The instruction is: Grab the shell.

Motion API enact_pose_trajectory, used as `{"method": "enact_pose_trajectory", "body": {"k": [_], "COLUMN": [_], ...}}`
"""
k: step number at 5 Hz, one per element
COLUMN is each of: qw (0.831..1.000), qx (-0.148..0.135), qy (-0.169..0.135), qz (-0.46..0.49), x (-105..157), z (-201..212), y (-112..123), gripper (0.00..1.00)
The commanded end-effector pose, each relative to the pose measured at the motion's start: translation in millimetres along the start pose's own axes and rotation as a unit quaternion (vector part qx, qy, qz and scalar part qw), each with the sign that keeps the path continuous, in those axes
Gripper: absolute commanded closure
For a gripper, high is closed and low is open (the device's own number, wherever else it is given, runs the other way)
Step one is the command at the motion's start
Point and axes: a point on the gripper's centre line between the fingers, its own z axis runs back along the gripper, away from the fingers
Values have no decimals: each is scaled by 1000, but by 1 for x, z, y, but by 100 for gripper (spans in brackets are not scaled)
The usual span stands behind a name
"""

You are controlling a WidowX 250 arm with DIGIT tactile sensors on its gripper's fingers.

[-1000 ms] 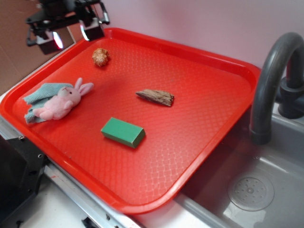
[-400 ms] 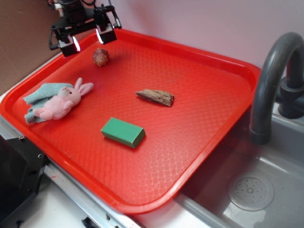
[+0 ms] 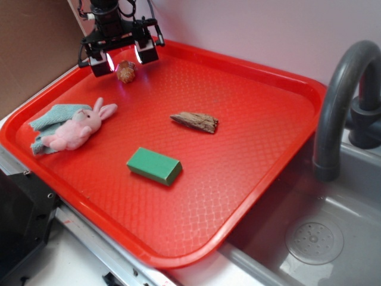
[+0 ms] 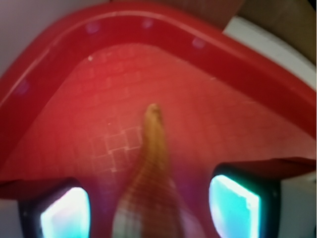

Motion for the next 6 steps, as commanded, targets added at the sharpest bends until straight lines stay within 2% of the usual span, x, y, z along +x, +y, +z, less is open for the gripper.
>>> {"method": "enact_pose_trajectory", "body": {"k": [1,2,4,5,6], "qw": [1000,1000,999,995,988], "qx": [-16,-17,-27,-55,-51], "qy": [-1,-1,18,25,42], "qz": [-2,1,-12,-78,-139], "x": [8,9,7,3,-10], "z": [3,1,14,48,84], "y": [2,1,-1,-7,-12], "gripper": [3,100,100,100,100]}}
